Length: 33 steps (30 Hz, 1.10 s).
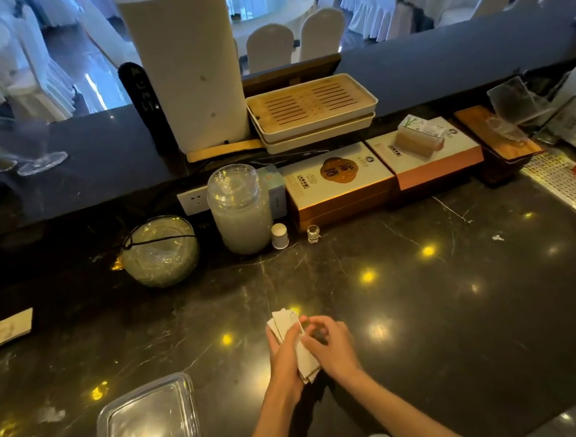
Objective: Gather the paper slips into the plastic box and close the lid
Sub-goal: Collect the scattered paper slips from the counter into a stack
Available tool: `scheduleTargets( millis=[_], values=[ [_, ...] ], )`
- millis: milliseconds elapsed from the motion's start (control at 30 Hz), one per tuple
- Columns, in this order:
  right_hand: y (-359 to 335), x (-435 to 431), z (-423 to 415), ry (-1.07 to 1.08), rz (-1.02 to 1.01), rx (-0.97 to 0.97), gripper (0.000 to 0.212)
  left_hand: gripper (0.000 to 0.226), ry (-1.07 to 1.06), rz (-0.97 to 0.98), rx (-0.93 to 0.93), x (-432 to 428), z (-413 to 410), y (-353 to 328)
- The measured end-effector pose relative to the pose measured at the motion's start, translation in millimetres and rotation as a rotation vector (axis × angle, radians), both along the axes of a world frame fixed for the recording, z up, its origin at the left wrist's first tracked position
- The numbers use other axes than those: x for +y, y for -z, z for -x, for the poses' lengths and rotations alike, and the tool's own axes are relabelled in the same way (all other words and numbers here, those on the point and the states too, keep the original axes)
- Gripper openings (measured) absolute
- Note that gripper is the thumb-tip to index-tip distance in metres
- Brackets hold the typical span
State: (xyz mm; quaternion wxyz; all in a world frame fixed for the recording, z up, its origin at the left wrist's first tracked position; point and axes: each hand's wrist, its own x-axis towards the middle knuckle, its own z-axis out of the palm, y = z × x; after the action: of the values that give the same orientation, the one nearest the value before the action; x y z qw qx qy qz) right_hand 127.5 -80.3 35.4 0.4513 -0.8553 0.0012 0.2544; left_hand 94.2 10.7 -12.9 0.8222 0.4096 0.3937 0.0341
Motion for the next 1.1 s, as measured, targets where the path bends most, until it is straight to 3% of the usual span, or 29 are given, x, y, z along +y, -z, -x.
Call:
scheduleTargets(
  millis=[67,167,267,367,433,500,600,667,800,900,1100],
  values=[
    [-10,-4,8,-0.035,-0.023,0.119,0.039,0.049,-0.05,-0.079,-0.045,1,10,-6],
    [-28,-2,30,0.005,-0.363,0.631,0.044,0.056,-0.037,-0.179,-0.1,0,29,-15],
    [-33,1,53,0.024,-0.481,0.718,0.039,0.044,-0.058,-0.3,-0.094,-2,52,-16],
    [-25,3,72,0.097,-0.522,0.679,0.04,0.057,-0.03,-0.355,-0.081,3,73,-13],
    [-13,-3,80,0.1,-0.49,0.604,0.048,0.055,-0.013,-0.333,-0.111,9,89,-12],
    [1,-13,80,0.029,-0.363,0.436,0.052,0.048,-0.002,-0.285,-0.156,19,109,-7],
    [17,-33,79,-0.167,-0.133,0.096,0.045,0.056,0.052,-0.337,-0.136,24,140,6],
    [27,-44,92,-0.264,-0.066,-0.056,0.042,0.058,0.141,-0.459,-0.096,12,160,16],
    [57,-69,132,-0.387,-0.064,-0.364,0.048,0.038,0.33,-0.926,-0.083,-21,192,32],
    [79,-99,161,-0.423,0.008,-0.415,0.051,0.031,0.388,-1.039,-0.033,-49,215,45],
    [88,-120,190,-0.51,0.12,-0.254,0.066,0.04,0.461,-1.09,0.087,-79,236,46]
  ],
)
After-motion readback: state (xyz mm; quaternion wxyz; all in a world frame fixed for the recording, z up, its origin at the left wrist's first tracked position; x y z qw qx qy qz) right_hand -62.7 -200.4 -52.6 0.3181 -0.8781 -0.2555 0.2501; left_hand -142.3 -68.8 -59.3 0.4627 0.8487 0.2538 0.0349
